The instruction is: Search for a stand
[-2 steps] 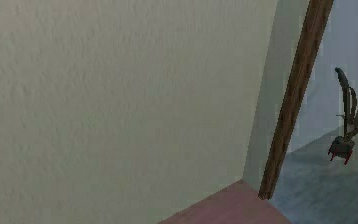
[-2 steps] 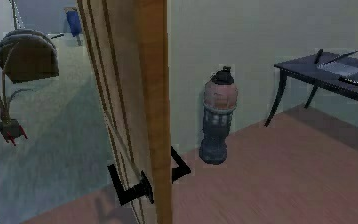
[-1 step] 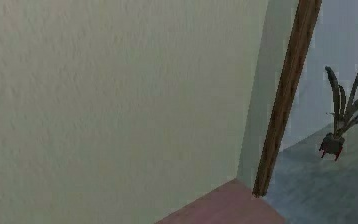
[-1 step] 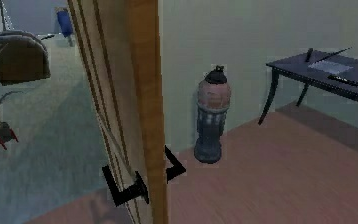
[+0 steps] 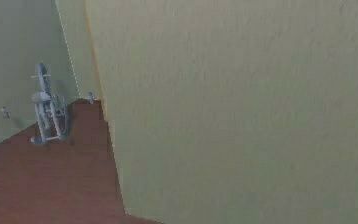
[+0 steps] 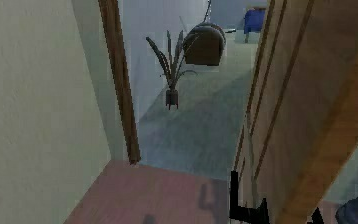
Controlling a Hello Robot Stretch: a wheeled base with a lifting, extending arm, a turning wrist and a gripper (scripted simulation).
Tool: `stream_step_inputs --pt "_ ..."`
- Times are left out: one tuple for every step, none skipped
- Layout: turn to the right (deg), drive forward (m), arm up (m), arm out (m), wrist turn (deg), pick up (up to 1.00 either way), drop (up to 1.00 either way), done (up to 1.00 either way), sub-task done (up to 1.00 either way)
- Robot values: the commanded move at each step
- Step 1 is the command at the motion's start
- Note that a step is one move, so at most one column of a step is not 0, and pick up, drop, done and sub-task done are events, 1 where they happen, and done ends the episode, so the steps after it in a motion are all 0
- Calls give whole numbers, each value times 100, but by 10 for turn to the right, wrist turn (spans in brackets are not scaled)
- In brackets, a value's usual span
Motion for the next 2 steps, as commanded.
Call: stream_step_inputs --pt "-300 0 0 0 0 0 0 0 0" --pt "0 20 0 0 0 0 0 0 0"
